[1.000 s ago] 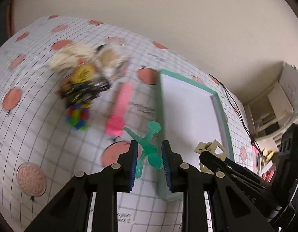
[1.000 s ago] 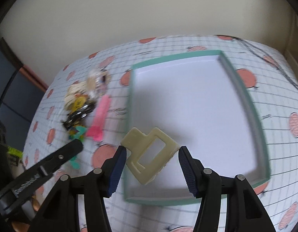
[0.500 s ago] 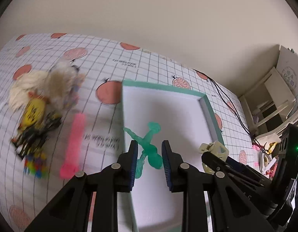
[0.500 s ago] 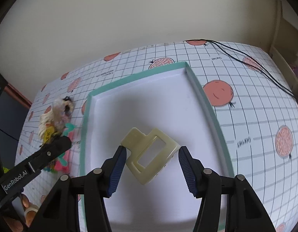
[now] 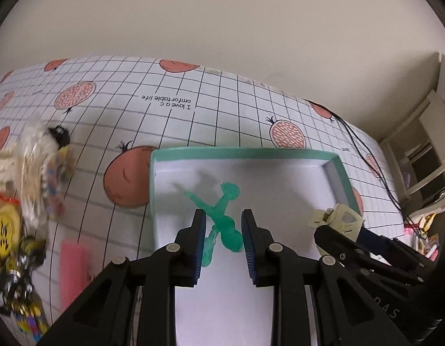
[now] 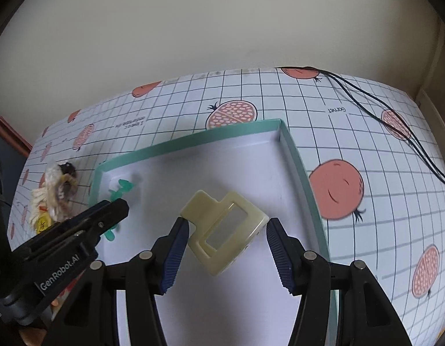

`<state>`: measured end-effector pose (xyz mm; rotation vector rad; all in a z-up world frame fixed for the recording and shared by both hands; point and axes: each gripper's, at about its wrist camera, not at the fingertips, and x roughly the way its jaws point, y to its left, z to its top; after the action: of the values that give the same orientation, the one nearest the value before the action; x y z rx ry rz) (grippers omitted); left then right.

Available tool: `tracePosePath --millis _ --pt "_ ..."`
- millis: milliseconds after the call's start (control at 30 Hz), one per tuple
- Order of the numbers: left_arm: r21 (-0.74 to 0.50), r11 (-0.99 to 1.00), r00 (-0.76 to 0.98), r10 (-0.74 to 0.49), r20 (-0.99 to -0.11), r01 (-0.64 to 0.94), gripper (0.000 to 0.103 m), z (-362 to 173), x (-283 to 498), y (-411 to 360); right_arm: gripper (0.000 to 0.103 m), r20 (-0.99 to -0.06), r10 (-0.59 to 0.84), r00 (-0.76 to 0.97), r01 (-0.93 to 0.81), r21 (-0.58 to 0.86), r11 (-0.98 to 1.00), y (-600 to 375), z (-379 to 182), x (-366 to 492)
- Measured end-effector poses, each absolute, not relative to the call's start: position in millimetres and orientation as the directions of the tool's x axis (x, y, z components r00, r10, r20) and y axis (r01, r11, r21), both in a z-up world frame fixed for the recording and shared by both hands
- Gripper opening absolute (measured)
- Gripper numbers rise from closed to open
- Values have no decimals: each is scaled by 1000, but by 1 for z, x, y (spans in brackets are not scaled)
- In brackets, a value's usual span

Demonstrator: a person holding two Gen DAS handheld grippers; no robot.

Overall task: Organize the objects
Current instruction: 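Carry both held toys over the teal tray and open both grippers, then withdraw both tools from the tray back toward the toy pile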

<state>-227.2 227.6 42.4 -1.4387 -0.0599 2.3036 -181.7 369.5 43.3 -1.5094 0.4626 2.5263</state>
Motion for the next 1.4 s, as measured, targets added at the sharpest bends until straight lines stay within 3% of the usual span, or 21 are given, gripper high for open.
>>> tracePosePath --millis 533,700,1200,1267,1400 --pt "-235 -910 -379 362 -852 -341 28 35 -233 239 61 -878 -4 -479 -308 173 -935 375 30 -191" --pt "-236 -913 -390 361 -847 -334 42 47 -225 235 66 -869 0 -496 -311 177 -934 373 42 -182" --pt "-255 -927 -437 357 -826 -276 43 85 -177 161 66 -843 23 -537 -312 173 -934 337 81 -120" --pt "-242 -931 -445 345 -826 -273 50 85 -170 152 66 -839 22 -544 -308 175 -935 331 83 -111" --pt "-228 -941 -451 321 -833 -249 51 84 -158 135 69 -836 39 -547 -307 157 -939 320 82 -96"
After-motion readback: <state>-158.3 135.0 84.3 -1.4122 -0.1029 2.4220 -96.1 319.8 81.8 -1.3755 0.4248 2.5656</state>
